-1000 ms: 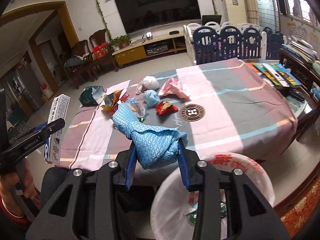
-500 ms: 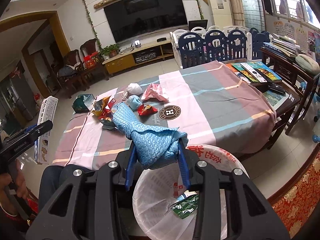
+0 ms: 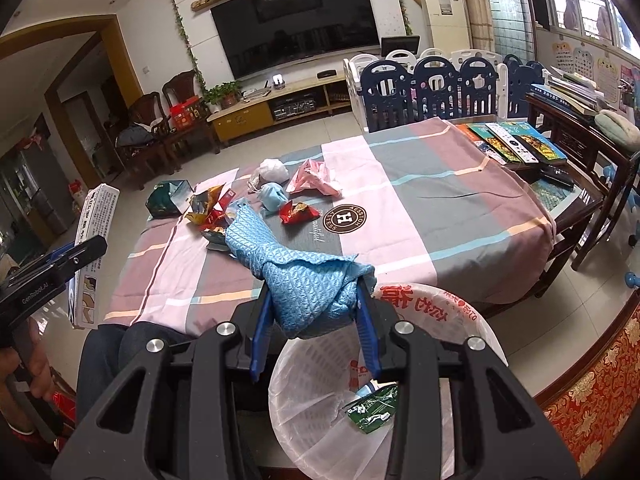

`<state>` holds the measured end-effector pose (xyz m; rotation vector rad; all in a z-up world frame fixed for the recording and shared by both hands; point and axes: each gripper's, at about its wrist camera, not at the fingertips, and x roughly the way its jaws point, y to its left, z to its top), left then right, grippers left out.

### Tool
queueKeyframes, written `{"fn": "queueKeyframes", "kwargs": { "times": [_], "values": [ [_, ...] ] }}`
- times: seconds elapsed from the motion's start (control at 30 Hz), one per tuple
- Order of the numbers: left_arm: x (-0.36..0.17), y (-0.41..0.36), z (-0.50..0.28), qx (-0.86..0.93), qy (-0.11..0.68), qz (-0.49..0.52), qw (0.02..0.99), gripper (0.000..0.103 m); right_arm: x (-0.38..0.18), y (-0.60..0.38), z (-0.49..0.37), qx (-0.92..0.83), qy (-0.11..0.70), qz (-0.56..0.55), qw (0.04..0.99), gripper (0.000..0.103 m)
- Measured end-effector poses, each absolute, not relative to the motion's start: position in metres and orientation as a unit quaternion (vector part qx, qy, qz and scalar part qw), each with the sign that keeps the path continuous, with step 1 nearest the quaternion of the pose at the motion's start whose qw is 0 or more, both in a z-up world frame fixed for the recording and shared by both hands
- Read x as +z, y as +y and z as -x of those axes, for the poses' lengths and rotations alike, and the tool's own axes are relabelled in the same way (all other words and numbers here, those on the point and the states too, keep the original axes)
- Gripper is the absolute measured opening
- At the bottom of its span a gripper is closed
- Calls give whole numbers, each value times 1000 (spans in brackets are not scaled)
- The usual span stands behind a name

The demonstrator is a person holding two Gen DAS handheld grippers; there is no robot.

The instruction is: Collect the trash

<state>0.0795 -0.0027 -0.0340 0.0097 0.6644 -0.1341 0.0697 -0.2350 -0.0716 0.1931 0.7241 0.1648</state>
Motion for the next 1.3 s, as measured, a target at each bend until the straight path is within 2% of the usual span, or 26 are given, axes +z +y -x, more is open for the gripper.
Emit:
{"fn": "queueKeyframes", "kwargs": {
  "times": [1.3],
  "values": [
    [-34, -21, -71, -90, 328, -21, 940, 43, -104, -250, -66, 57, 389, -108, 913, 38]
  ]
}}
